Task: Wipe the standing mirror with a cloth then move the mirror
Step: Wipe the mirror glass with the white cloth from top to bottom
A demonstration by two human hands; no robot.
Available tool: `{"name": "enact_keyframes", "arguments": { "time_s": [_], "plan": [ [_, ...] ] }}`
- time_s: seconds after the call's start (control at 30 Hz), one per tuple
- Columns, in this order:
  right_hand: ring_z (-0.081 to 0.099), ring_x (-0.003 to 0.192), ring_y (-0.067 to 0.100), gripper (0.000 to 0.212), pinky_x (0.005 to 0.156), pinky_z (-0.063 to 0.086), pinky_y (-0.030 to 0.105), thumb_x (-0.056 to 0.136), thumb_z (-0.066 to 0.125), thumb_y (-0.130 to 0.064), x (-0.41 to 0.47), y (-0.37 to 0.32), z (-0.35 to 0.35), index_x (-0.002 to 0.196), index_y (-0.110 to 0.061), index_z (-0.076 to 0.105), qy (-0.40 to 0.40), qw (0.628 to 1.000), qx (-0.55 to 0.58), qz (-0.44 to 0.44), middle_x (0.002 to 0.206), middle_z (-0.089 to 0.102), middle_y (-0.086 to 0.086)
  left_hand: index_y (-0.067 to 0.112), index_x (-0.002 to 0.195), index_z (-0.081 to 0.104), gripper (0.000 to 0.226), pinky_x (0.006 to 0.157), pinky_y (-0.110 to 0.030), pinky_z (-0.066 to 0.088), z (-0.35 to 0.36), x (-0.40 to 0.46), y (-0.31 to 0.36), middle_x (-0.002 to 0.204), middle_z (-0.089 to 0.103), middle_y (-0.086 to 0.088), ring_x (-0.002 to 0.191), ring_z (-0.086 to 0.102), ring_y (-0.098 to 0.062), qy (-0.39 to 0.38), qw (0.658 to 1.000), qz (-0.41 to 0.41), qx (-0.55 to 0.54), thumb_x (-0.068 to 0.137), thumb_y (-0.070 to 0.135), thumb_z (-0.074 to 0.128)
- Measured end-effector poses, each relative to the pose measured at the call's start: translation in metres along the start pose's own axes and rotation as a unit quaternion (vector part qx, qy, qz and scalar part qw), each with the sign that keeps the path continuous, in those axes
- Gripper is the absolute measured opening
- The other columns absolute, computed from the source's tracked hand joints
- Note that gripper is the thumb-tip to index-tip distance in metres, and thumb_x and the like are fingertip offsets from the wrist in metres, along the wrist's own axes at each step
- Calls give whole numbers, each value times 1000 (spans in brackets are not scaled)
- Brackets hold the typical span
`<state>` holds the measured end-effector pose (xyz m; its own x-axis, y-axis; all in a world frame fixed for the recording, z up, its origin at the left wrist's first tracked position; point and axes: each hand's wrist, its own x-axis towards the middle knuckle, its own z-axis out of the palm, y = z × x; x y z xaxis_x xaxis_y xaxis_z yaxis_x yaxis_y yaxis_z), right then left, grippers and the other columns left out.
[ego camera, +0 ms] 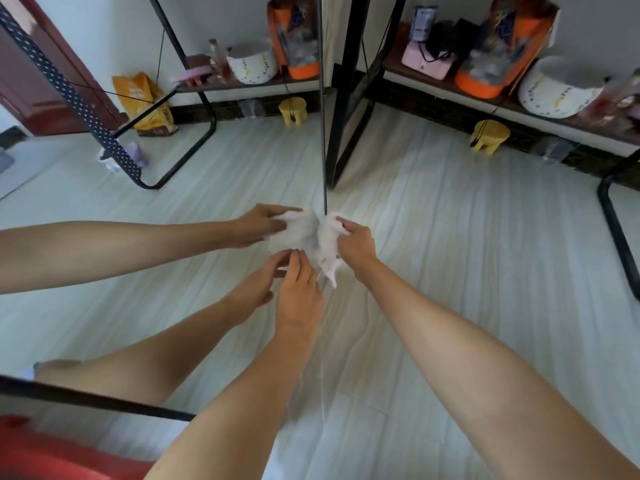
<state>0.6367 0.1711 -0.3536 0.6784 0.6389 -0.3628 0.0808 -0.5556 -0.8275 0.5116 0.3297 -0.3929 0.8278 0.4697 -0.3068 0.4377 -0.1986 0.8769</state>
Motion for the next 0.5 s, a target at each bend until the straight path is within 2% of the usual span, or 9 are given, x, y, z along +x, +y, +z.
{"name": "enact_keyframes", "arguments": {
  "time_s": [0.07, 0.13, 0.17, 0.2, 0.27, 0.3, 0.4, 0.47, 0.5],
  "plan": [
    [55, 78, 14, 56, 55, 42, 10, 85, 34, 7, -2, -23, -9, 134, -17, 48, 45, 996, 36, -63, 104, 64, 9, 10, 133, 46, 44, 59, -16, 52, -16, -7, 30, 105, 58, -10, 66, 64, -1, 77, 992, 63, -79, 93, -6, 41],
    [46, 58, 0, 54, 48, 36, 5, 87, 35, 7, -7, -52, -16, 135, -13, 47, 100, 978, 71, -166, 81, 54, -2, 14, 132, 44, 43, 68, -21, 56, -30, -17, 66, 108, 57, -5, 79, 67, -3, 135, 963, 148, -182, 94, -5, 39],
    [47, 60, -3, 52, 53, 38, 3, 87, 36, 7, -9, -67, -19, 135, -12, 47, 122, 964, 88, -221, 84, 54, -2, 16, 132, 41, 43, 76, -25, 56, -36, -21, 83, 109, 57, -1, 87, 66, -4, 157, 943, 190, -223, 95, -4, 38],
    [50, 73, -5, 52, 64, 39, 1, 87, 37, 8, -12, -82, -20, 134, -11, 47, 133, 949, 100, -269, 95, 58, 2, 17, 134, 38, 44, 83, -30, 55, -39, -22, 91, 112, 57, 1, 95, 65, -6, 175, 926, 232, -241, 95, -3, 38],
    [51, 105, 7, 50, 86, 36, -2, 87, 40, 9, -16, -100, -13, 134, -7, 47, 144, 922, 79, -350, 121, 57, 12, 14, 137, 35, 45, 93, -37, 50, -40, -21, 101, 118, 58, 1, 108, 59, -14, 190, 908, 307, -210, 94, 2, 42],
    [51, 112, 15, 49, 90, 33, -2, 87, 40, 9, -16, -102, -7, 134, -5, 46, 147, 912, 55, -378, 126, 55, 15, 9, 137, 35, 45, 94, -36, 49, -40, -22, 105, 121, 58, -2, 111, 58, -15, 197, 909, 323, -174, 94, 3, 43],
    [50, 119, 26, 50, 98, 36, 10, 88, 38, 9, -5, -86, 7, 136, -6, 43, 137, 925, 13, -353, 127, 53, 18, -4, 137, 35, 43, 85, -19, 51, -20, -13, 94, 126, 51, -13, 104, 58, -3, 213, 927, 297, -80, 95, -3, 42],
    [48, 123, 27, 49, 100, 36, 18, 91, 35, 6, 8, -61, 7, 138, -10, 42, 85, 964, -1, -252, 133, 50, 17, 0, 137, 38, 42, 82, -15, 50, -8, -5, 77, 130, 51, -16, 108, 54, -11, 175, 962, 201, -63, 96, -2, 42],
    [48, 124, 28, 49, 98, 37, 20, 92, 35, 4, 15, -46, 7, 137, -13, 43, 45, 982, -7, -183, 135, 49, 16, 4, 138, 39, 43, 82, -17, 51, -7, 0, 64, 133, 49, -17, 109, 53, -15, 125, 980, 139, -64, 96, -1, 41]
  ]
}}
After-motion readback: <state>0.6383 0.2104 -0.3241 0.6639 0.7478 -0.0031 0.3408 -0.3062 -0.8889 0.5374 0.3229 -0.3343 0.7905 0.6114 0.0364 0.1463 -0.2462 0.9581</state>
